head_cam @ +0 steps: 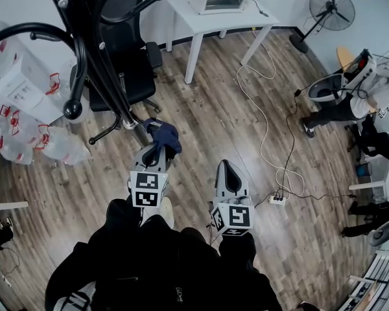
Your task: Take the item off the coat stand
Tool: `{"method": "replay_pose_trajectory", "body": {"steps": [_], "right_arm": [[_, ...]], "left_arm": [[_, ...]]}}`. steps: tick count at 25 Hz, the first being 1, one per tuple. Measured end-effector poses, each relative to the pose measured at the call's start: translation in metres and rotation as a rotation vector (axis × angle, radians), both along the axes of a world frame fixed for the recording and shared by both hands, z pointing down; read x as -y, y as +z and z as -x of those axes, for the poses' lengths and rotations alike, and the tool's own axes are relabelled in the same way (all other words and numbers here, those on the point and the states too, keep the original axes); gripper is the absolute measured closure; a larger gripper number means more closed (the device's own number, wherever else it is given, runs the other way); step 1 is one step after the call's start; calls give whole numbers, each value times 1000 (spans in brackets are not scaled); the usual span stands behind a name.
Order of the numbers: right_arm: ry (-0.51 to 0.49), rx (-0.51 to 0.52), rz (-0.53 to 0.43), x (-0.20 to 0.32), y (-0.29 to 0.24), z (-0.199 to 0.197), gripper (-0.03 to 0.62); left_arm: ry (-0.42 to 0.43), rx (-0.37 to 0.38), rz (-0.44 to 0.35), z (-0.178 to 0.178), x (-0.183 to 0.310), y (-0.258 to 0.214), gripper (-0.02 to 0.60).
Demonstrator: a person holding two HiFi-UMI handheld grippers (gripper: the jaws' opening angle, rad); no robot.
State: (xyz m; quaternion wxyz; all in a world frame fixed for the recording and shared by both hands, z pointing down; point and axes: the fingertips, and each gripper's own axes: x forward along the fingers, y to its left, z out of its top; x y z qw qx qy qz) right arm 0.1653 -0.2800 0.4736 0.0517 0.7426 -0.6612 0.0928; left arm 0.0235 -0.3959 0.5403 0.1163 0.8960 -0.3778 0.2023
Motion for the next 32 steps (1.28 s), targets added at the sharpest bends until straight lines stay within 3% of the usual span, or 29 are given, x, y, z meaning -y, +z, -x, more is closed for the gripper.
{"method": "replay_pose_trajectory", "body": {"steps": [15, 24, 32], "right_arm": [[-22, -6, -51, -27, -19, 9, 579], [-24, -12, -69, -51, -28, 6, 579], [-30, -14, -89, -76, -35, 1, 579]], "left_arm": [[-8, -43, -84, 2, -24, -51, 551], [-4, -104, -203, -2, -45, -108, 551], [7, -150, -249, -6, -77, -136, 551]]}}
